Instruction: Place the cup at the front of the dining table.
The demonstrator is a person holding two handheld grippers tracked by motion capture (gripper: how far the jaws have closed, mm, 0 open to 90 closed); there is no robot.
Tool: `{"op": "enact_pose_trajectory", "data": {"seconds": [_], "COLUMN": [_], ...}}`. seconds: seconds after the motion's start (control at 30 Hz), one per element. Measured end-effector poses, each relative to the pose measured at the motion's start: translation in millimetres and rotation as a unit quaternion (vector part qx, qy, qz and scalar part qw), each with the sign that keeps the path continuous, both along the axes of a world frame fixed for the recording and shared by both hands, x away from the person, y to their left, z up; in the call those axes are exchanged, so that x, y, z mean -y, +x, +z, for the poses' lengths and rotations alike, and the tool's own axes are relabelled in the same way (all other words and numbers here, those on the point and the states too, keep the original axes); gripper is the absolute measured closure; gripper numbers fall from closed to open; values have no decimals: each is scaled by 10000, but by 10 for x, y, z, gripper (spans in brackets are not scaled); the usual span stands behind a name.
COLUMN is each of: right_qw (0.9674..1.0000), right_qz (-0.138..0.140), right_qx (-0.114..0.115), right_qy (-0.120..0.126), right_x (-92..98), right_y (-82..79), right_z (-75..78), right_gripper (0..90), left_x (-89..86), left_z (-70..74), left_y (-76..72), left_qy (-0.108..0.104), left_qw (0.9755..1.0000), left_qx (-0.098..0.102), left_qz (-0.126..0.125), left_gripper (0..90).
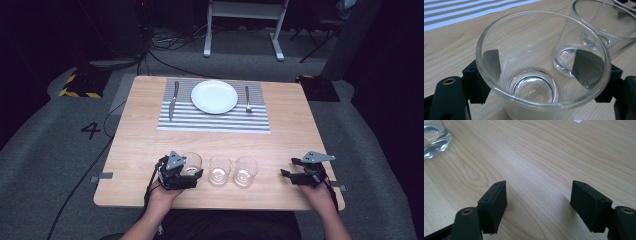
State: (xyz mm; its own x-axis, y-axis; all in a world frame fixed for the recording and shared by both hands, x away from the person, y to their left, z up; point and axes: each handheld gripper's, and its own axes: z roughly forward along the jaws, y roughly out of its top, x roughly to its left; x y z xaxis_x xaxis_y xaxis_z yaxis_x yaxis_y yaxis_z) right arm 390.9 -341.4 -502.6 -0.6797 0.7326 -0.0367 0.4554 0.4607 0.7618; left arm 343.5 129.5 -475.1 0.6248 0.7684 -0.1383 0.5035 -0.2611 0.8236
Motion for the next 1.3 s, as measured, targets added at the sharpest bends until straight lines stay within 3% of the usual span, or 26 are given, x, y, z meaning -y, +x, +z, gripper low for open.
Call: {"op": "enact_pose_trajectory", "data": {"seconds": [0.17,0.27,0.5,0.67,0.77,0.93,1.3], "right_qw": [10000,10000,10000,10000,10000,10000,10000], "right_qz": [17,26,13,-8,15,6,-49], "right_qx": [-2,-18,-12,16,-1,-8,-45], "right_qy": [1,1,-15,-10,-18,-12,5], "right_x": [0,4,9,1,7,6,10], "right_y": [1,5,9,1,5,6,9], "right_z": [0,0,0,-1,0,0,1], "right_gripper": [298,297,296,297,297,297,297], "left_x": [-42,-60,-139,-148,-143,-147,-194], "left_z": [137,227,400,524,614,760,979], "left_y": [28,27,40,69,105,174,376], "left_qy": [-41,67,-142,-170,-312,-247,-406], "left_qw": [9998,9995,9993,9988,9982,9974,9962], "left_qx": [165,301,354,467,511,681,751], "left_qz": [46,7,-63,-49,-19,3,155], "left_gripper": [202,202,202,202,202,202,202]}}
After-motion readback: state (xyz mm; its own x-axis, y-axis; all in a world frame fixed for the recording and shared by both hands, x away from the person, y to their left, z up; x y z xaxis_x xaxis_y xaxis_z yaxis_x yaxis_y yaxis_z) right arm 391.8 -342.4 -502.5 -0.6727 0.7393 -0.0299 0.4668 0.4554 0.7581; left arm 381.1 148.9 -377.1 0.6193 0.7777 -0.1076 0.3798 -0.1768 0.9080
